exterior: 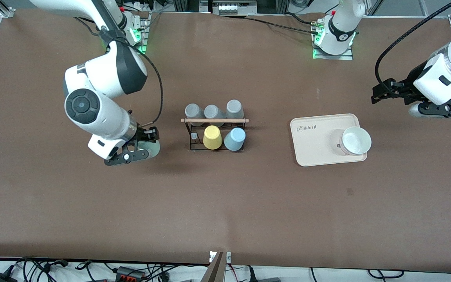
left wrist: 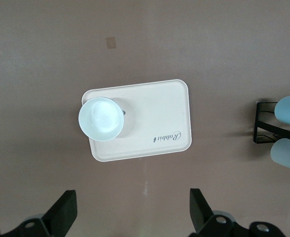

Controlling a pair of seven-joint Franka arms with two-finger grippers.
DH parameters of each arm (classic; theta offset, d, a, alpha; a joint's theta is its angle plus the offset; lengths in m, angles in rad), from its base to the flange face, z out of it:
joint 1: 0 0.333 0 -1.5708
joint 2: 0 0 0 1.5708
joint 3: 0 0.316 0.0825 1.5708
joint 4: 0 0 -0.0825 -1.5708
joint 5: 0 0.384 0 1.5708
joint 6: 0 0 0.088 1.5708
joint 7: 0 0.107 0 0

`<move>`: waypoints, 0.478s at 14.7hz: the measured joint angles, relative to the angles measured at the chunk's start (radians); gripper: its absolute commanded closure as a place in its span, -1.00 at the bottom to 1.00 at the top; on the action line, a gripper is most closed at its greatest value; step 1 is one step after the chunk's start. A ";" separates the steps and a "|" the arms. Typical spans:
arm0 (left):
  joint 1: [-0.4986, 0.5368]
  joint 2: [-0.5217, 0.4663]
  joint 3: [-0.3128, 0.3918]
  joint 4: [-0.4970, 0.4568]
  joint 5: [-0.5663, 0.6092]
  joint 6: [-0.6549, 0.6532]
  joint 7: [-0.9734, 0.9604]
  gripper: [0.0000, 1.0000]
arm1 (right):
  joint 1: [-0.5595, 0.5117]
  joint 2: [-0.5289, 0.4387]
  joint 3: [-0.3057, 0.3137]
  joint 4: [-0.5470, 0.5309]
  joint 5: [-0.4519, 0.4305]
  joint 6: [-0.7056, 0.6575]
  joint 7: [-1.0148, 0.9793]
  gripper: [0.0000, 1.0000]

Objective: Hang scattered cups on rack with three cups
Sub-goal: 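Carry the teal cup with the right gripper toward the rack, then hang the teal cup on the peg beside the yellow cup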

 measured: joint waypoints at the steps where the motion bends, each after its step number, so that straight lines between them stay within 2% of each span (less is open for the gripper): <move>1: 0.000 0.000 0.000 0.000 0.000 0.000 0.000 -1.00 | 0.008 0.001 0.000 0.002 0.034 0.000 0.039 0.44; 3: 0.000 0.000 0.000 0.000 0.000 0.000 0.000 -1.00 | 0.028 0.005 0.000 0.004 0.090 0.001 0.121 0.44; 7: 0.000 0.000 0.000 0.000 0.000 0.000 0.000 -1.00 | 0.103 0.023 0.000 0.006 0.102 0.028 0.277 0.44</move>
